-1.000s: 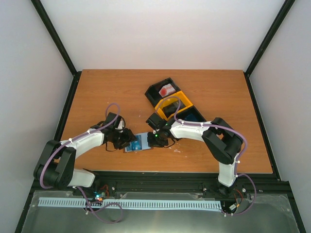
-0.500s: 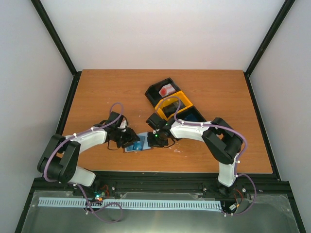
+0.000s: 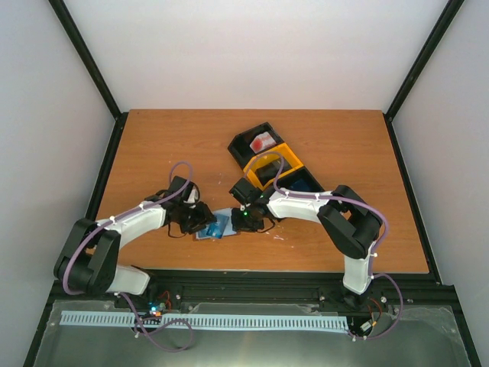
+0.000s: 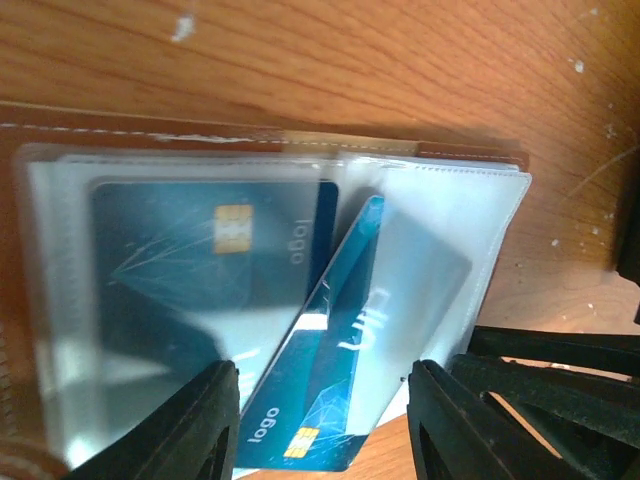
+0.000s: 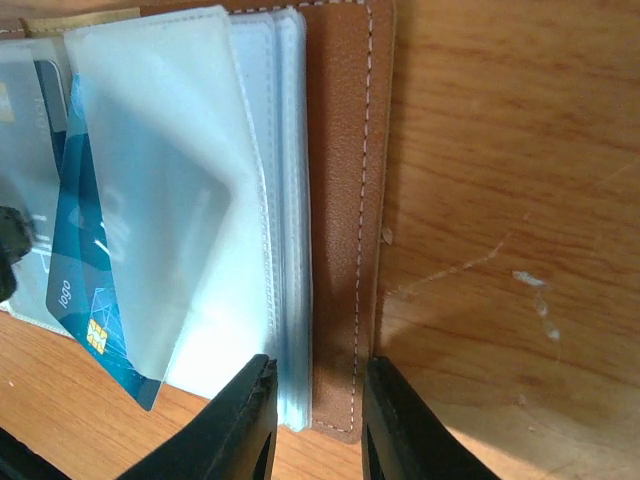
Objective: Put the credit cards into the card holder
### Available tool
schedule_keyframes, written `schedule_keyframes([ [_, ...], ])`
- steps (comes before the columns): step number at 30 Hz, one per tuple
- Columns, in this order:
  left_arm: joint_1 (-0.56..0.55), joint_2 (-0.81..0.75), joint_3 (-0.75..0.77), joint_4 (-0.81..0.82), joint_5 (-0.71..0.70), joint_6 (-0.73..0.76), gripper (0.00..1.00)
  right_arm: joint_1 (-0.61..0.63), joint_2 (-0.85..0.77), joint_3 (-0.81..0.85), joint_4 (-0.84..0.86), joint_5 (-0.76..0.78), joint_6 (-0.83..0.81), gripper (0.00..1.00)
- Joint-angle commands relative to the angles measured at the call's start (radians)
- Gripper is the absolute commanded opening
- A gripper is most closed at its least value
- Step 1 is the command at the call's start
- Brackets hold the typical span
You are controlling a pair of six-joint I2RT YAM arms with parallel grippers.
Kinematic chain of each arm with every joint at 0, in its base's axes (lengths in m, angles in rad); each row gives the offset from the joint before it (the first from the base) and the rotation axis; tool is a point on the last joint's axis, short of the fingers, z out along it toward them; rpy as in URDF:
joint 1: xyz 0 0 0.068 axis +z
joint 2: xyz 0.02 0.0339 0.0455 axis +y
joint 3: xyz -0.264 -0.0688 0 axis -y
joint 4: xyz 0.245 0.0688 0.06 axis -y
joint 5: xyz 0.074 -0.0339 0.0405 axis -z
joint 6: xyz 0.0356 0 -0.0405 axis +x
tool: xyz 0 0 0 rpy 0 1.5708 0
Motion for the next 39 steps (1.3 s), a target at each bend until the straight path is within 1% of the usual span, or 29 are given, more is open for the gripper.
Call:
schedule_keyframes([
  [1, -0.007, -0.046, 0.044, -0.102, -0.085, 0.001, 0.47, 0.011, -0.011, -0.019, -0.03, 0.08, -0.031, 0.25],
  [3, -0.007, -0.056, 0.044, -0.108, -0.093, 0.001, 0.48, 0.019, -0.037, 0.002, -0.046, 0.108, -0.054, 0.26],
  [6, -0.006, -0.059, 0.042, -0.111, -0.097, 0.007, 0.47, 0.051, -0.039, 0.07, -0.123, 0.184, -0.087, 0.28],
  [9, -0.007, -0.063, 0.037, -0.118, -0.113, 0.007, 0.41, 0.092, -0.025, 0.124, -0.174, 0.229, -0.105, 0.28],
  [11, -0.007, -0.069, 0.028, -0.122, -0.127, 0.009, 0.36, 0.118, -0.021, 0.136, -0.155, 0.196, -0.124, 0.27],
  [14, -0.005, -0.073, 0.006, -0.119, -0.13, 0.012, 0.27, 0.151, -0.008, 0.139, -0.087, 0.102, -0.163, 0.22],
  [18, -0.005, -0.074, -0.026, -0.104, -0.127, 0.01, 0.22, 0.173, 0.035, 0.158, -0.034, -0.005, -0.197, 0.16],
  [21, -0.005, -0.07, -0.045, -0.092, -0.12, 0.012, 0.2, 0.18, 0.069, 0.182, -0.052, -0.05, -0.216, 0.15],
  [27, 0.0, -0.062, -0.076, -0.08, -0.117, 0.008, 0.19, 0.192, 0.101, 0.179, -0.074, -0.056, -0.237, 0.14],
  [33, 0.006, -0.063, -0.091, -0.071, -0.108, 0.009, 0.17, 0.193, 0.121, 0.181, -0.056, 0.006, -0.238, 0.13],
  [39, 0.01, -0.059, -0.093, -0.071, -0.101, 0.02, 0.16, 0.193, 0.139, 0.181, -0.04, 0.122, -0.248, 0.11],
])
